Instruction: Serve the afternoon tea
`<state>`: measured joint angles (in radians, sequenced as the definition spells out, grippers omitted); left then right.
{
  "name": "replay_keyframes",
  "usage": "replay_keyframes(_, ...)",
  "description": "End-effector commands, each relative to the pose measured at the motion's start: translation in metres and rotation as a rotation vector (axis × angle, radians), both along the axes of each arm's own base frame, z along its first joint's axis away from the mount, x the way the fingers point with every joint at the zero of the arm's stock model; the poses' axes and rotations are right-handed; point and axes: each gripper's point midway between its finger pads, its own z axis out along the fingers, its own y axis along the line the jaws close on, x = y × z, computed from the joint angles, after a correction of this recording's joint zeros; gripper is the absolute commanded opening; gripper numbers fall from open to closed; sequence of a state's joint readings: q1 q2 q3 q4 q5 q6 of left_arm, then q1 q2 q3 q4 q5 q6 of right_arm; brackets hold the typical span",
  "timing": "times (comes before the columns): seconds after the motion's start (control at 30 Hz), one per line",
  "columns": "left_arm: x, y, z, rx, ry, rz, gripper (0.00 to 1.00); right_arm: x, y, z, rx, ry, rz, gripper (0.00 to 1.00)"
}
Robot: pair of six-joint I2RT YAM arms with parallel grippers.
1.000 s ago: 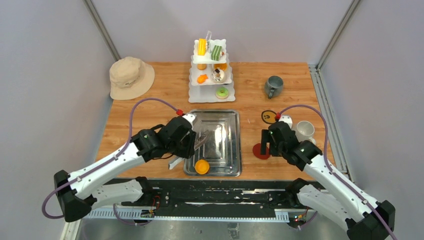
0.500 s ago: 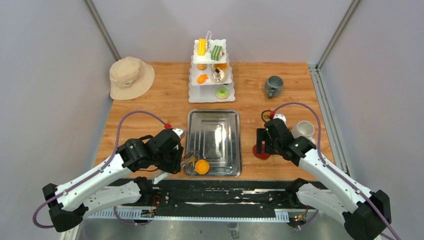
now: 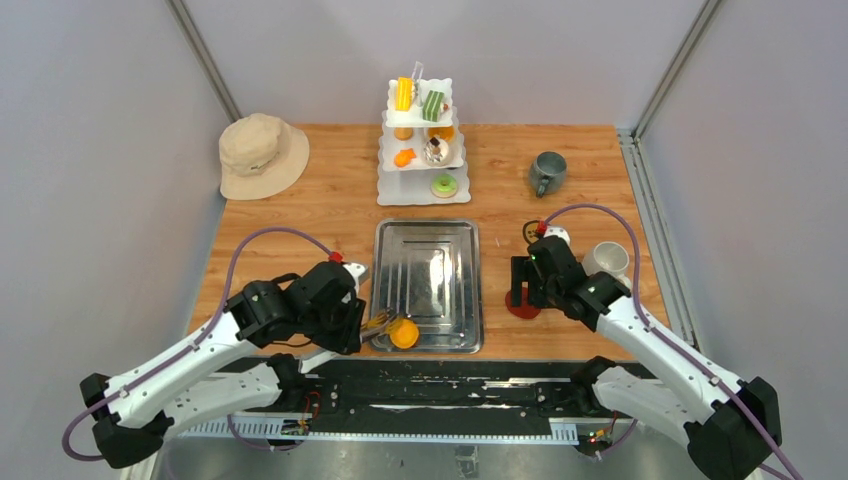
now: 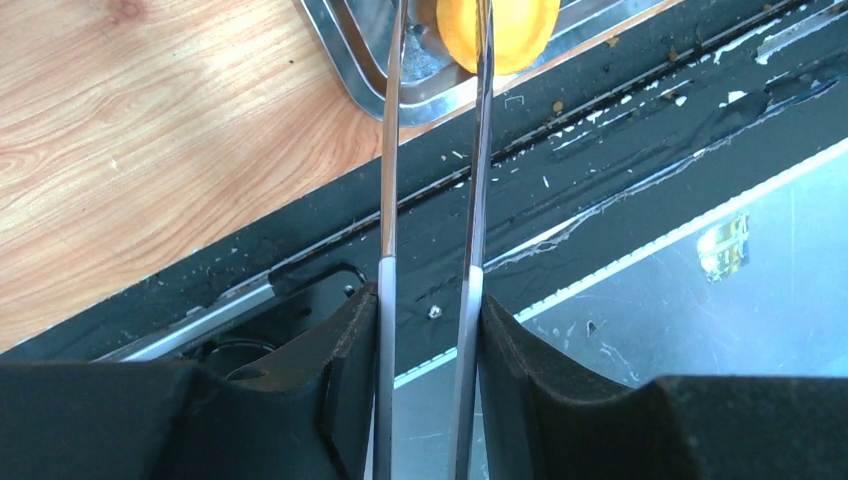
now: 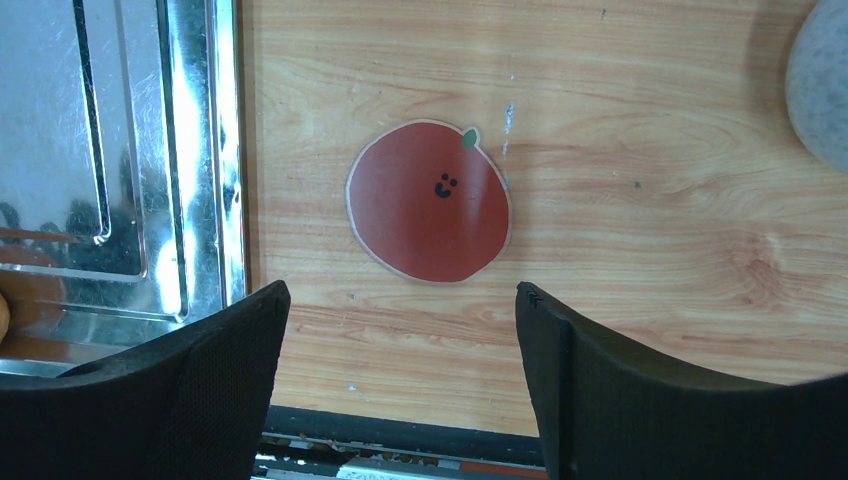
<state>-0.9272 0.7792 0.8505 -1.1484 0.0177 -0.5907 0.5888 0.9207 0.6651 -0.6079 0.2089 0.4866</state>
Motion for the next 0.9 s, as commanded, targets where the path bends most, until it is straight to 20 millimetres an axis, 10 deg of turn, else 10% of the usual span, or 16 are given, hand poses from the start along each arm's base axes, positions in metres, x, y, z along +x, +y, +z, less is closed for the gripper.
replay_keyframes(0.0,-0.004,-0.001,-0.002,0.003,0.009,-0.045,0.42,0.006,0.007,0.011,0.019,-0.029,0.019,0.82)
replay_keyframes(0.33,-0.014,-0.010,-0.022,0.029,0.105,-0.117,0.40,0.007,0.011,0.009,0.031,-0.023,0.027,0.82)
replay_keyframes(0.5,0.003,-0.016,-0.001,-0.005,0.014,-0.079,0.01,0.005,0.010,0.008,0.032,-0.024,0.025,0.82)
replay_keyframes(0.63,0.010,-0.024,0.019,-0.067,-0.038,-0.066,0.00,0.005,0.009,0.007,0.029,-0.021,0.023,0.82)
replay_keyframes(0.87,0.078,-0.037,0.044,-0.133,-0.173,0.186,0.00,0.004,0.006,0.012,0.038,-0.043,0.004,0.82)
